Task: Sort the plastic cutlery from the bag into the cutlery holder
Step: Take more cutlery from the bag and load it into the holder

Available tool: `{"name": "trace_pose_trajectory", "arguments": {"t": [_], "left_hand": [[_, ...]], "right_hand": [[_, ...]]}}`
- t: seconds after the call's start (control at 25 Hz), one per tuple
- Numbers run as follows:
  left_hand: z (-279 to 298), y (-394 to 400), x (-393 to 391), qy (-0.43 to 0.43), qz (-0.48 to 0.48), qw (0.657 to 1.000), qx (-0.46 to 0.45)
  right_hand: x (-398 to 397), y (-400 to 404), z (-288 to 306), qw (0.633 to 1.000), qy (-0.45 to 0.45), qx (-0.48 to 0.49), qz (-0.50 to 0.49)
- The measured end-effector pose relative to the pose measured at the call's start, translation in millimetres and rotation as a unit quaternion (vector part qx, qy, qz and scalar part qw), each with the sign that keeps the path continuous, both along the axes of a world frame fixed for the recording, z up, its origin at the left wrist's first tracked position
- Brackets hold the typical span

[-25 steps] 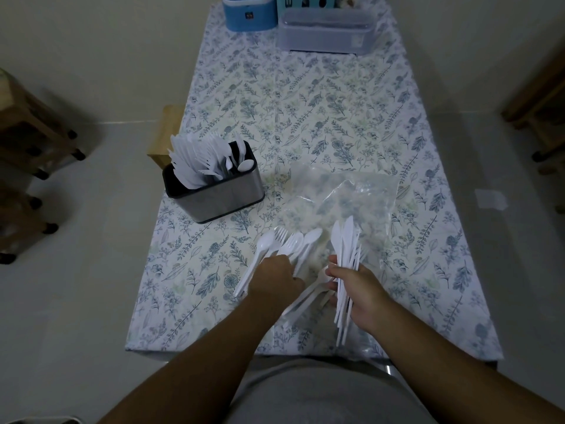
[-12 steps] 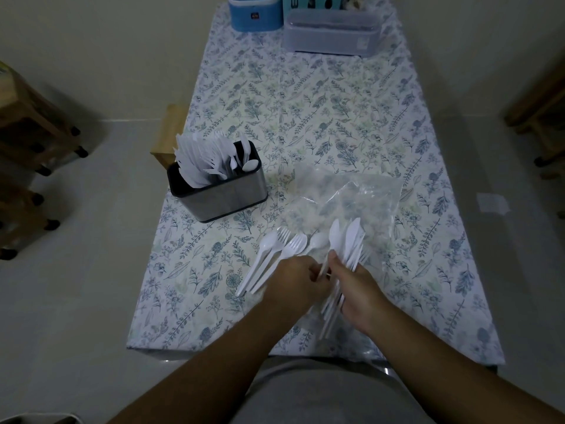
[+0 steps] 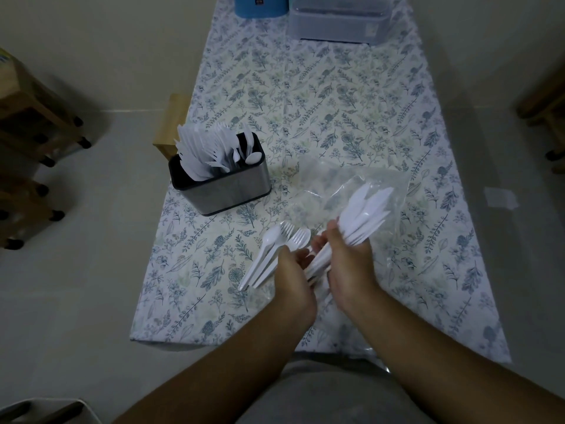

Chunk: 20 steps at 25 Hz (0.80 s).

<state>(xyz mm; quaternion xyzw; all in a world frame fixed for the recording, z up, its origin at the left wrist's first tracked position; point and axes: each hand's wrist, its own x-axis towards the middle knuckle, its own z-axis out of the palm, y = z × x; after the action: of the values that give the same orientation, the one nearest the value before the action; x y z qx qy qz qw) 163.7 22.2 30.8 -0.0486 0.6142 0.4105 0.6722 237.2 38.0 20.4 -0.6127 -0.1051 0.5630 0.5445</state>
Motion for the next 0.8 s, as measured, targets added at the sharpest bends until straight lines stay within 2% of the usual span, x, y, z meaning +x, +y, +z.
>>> {"name": "trace_pose_trajectory", "arguments": {"t": [0.04,0.12,0.28,0.32,0.36,0.4,0.48,0.56,0.64,0.72,0.8], "left_hand": [[0.0,1.6,2.0,-0.02,0.01,1.0,0.015],[-0.3,0.9,4.0,-0.035,0.007,0.999,0.033],[2.4,-3.0,9.5,-0.067,-0.064,0.992,0.091],[0.1,-4.5,9.6,-0.037,-0.116,0.984,0.126],[-1.4,-4.9,7.5,0.039,-0.186,0.969,0.16],[-5.6,-4.4,2.2,0.157,-0.263,0.934,0.186],[-24.4,-8.1,-16.4,0.368,-0.389,0.821,0.201],[-41.5,-16.4,-29.2,0.447,-0.496,0.722,0.182],[-51.9,-23.8,-29.6,0.474,-0.57,0.639,0.204],[-56.4,-22.5,-27.2,0.487,-0.581,0.606,0.24],[-57.5,-14.9,-26.1,0.493,-0.553,0.624,0.249]], "right_hand": [[-6.7,-6.5,-2.6,0.999,-0.04,-0.007,0.03],[-7.1,-11.2,-4.1,0.996,-0.054,-0.035,0.053],[14.7,-6.8,-2.1,0.995,0.055,-0.055,0.057],[22.4,-6.4,-2.9,0.995,0.069,-0.063,0.047],[31.5,-5.5,-6.4,0.994,0.066,-0.078,0.035],[42.1,-4.6,-10.5,0.994,0.05,-0.099,0.021],[64.3,-4.3,-21.3,0.99,-0.01,-0.14,-0.02],[77.9,-10.1,-33.8,0.983,-0.067,-0.17,-0.037],[78.4,-20.2,-42.8,0.979,-0.104,-0.174,-0.015],[75.2,-29.0,-46.1,0.98,-0.116,-0.157,0.019],[76.2,-34.3,-44.8,0.978,-0.138,-0.141,0.062]]}}
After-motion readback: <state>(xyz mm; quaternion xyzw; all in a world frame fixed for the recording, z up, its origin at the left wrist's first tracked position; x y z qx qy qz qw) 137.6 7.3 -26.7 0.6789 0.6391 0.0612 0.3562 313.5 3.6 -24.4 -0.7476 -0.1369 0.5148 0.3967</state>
